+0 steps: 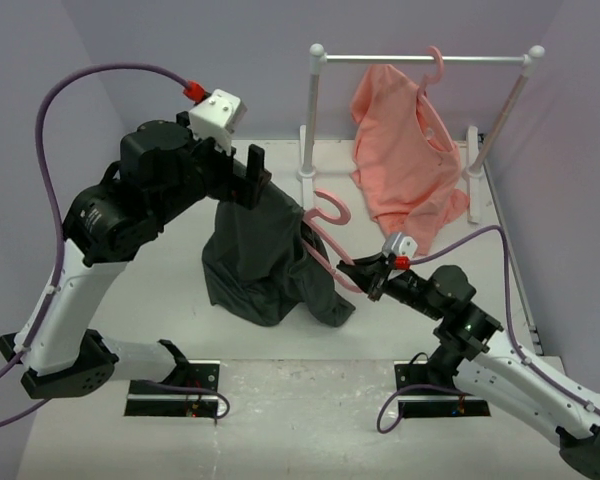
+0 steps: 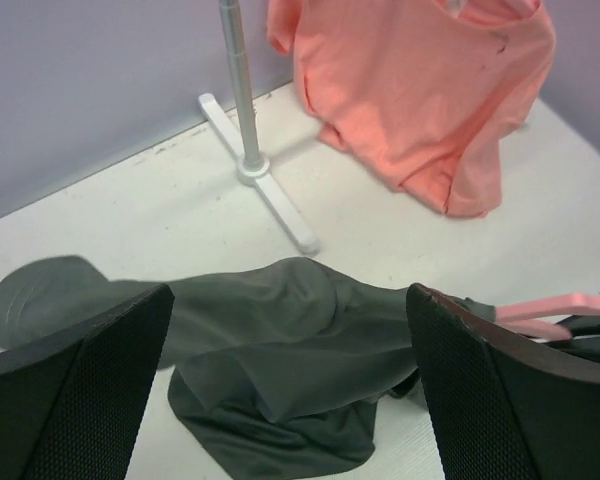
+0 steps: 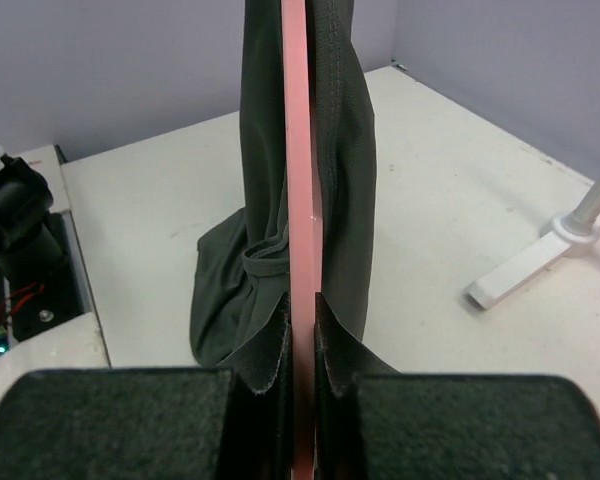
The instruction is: Place the t-shirt on the hanger
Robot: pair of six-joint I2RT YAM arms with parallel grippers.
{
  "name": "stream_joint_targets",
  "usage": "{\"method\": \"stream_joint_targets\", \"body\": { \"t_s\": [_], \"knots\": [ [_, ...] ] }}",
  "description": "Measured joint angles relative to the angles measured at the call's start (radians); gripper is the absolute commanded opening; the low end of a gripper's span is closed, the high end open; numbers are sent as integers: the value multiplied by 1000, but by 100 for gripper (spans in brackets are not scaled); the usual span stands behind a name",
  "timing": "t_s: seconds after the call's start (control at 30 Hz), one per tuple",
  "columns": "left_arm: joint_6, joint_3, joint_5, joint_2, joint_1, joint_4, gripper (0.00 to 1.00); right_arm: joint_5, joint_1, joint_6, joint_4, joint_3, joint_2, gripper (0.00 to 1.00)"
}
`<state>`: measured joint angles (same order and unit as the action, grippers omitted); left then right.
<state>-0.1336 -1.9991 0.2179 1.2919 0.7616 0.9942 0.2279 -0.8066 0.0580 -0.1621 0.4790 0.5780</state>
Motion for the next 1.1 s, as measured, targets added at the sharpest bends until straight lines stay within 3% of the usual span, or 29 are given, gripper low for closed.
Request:
{"method": "stream_joint_targets", "body": {
  "t_s": [0.13,0.3,0.5,0.73,0.9,1.0,1.1],
  "knots": [
    [128,86,-87,-47,0,-20,100,23,2,-90,50,29,20,0],
    [343,310,-282,-269,1,-110,100,153,59,-115,64,51,107,0],
    [549,371,-373,-419,2,-128,100,333,197,-104,27,23,103,0],
    [660,382,-360,-378,3,-86,97,451,225,-189,56,22,36,0],
    [675,374,-488,-307,3,-48,87,538,254,-265,108,24,24,0],
    [666,373,-588,-273,3,-17,87,595,300,-307,179,55,48,0],
    [649,372,-672,-264,5,4,72,627,330,-354,249,104,80,0]
  ]
}}
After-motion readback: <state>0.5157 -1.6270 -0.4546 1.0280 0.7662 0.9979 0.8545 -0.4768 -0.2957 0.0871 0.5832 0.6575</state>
